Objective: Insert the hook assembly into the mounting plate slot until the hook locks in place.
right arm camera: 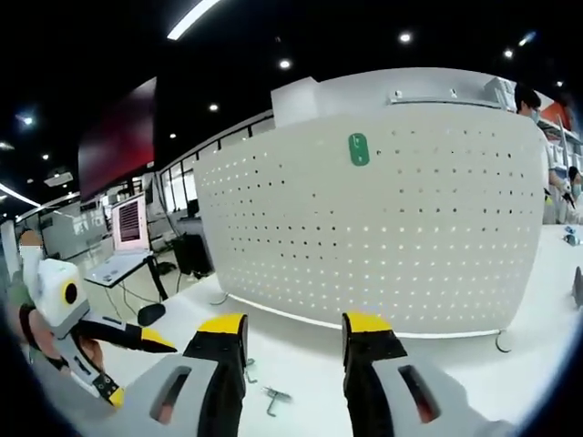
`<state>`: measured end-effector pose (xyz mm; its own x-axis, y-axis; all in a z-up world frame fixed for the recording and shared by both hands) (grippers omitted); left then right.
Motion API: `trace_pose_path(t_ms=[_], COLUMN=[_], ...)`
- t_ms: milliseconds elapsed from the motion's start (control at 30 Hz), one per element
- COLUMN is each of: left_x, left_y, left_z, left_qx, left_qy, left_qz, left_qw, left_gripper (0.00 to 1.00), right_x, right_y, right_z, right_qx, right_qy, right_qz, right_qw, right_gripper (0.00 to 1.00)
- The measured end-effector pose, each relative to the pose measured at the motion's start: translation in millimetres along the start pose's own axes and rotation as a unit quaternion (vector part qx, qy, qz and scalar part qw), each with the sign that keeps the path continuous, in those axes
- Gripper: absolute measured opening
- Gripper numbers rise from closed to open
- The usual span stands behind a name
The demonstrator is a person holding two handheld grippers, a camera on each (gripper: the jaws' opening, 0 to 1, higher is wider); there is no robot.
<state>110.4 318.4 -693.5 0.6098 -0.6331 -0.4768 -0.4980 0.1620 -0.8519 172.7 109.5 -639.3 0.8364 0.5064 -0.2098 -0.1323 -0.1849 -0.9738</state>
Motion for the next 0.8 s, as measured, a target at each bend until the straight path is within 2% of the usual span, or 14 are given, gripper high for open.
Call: trace_pose_path(t_ms=[133,333,533,800], left_x=[4,9,14,20], left_y=[1.5,10.3,13.1,12.7], left_z=[-1.5,-4.3,-1.8,0.7], left_qx=[0.001,0.009,0.009,0.008], left_qy=[0.005,0.013,0.014,0.015], left_qz=[0.007,0.023,0.036,0.038], left_qw=[1.0,0.9996,0.9992,0.9991], left_gripper=[0.66,0.65,0.65,0.64], right_x=[-5,-15,-24,-33], right_y=[9.0,24.2,32.7,40.1], right_z=[4,11,15,20], right_qx=[-0.005,-0.006,-0.002,0.001], right_qy=[-0.012,-0.021,-0.026,-0.027], right_qz=[0.006,0.026,0.032,0.033], right_qw=[0.9999,0.9994,0.9992,0.9991], right_gripper=[0.49,0.49,0.5,0.51])
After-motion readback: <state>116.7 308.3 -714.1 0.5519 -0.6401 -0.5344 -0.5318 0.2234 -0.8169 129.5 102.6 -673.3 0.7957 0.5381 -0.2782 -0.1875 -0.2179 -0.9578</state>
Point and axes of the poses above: the point that each gripper's makers call its tool centre point, and the gripper's own axes: x roughly forward along the fingers, z roughly to its left, y roughly out of its underside, the point moved 9 cm from there along -x, roughly backward along the fingers, and after that the axes turned 12 degrees about -x, right-handed, at the moved point
